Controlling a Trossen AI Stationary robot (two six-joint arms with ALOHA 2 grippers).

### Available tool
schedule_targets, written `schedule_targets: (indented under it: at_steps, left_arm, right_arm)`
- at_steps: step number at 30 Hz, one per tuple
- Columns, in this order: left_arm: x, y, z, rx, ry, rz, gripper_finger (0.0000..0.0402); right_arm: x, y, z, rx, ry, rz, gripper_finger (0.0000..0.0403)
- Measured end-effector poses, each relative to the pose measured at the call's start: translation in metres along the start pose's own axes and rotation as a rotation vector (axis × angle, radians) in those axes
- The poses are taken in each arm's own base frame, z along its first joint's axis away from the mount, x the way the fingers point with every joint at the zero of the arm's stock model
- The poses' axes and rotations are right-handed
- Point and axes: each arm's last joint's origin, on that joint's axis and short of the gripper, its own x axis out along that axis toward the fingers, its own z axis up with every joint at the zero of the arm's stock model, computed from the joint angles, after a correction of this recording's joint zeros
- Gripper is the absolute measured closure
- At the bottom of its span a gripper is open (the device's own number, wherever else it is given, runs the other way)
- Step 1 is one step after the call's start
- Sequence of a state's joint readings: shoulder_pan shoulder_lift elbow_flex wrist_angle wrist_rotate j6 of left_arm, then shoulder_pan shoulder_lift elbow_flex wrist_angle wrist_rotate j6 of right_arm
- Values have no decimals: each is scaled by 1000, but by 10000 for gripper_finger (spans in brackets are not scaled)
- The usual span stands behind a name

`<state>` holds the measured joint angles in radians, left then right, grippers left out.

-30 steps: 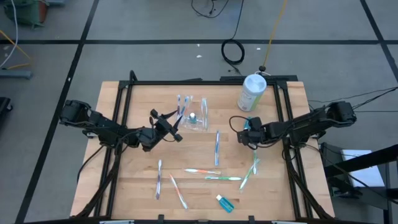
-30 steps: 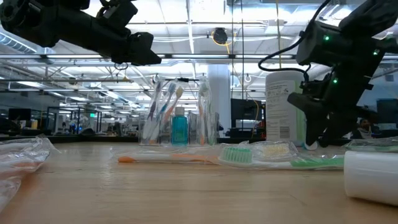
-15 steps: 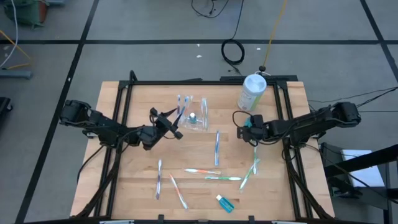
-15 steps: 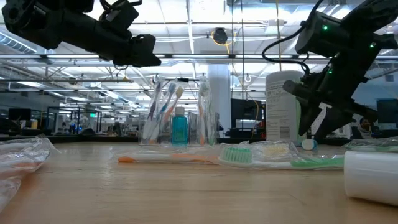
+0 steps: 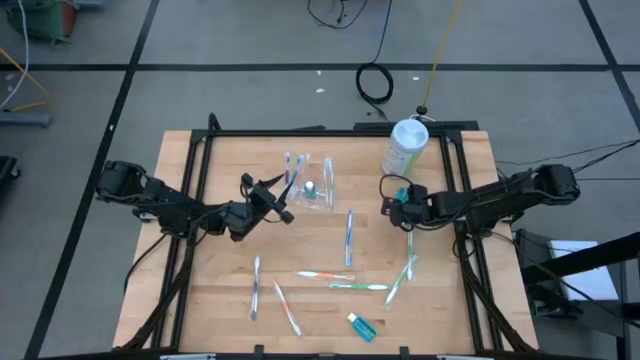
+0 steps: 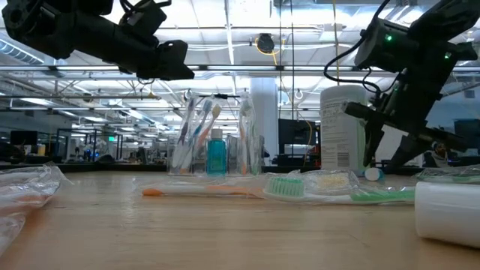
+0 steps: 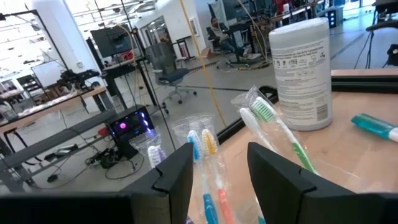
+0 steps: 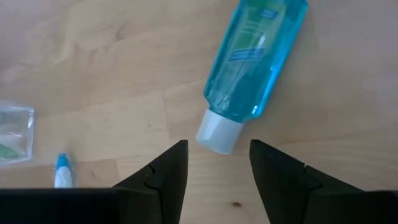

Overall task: Pick & Place toothbrushing station
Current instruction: Put the top mouthwash into the transparent organizer

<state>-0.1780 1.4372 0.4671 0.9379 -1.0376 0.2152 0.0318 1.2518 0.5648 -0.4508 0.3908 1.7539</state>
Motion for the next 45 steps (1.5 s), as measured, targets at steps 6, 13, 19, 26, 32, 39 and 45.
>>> schedule_targets:
  at_steps: [6,13,19,26,32,39,45]
  left_arm:
    - [0,0,0,-19,0,0,245]
    - [0,0,0,-19,0,0,245]
    - [0,0,0,-8,0,-1,245]
    - [0,0,0,3,0,0,245]
    - [0,0,0,39,0,0,245]
    - [0,0,0,40,0,0,245]
    - [0,0,0,38,0,0,245]
  right_arm:
    - [2,1,5,91,17,-14,236]
    - [8,2,13,149,-1,-23,236]
    - [19,2,12,150,41,-83,236]
    - [28,-1,10,70,13,-138,249]
    - [24,-2,-1,-11,9,-117,299]
    - [17,-6,-19,-92,-41,-78,307]
    - [10,-10,-32,-270,-69,-39,305]
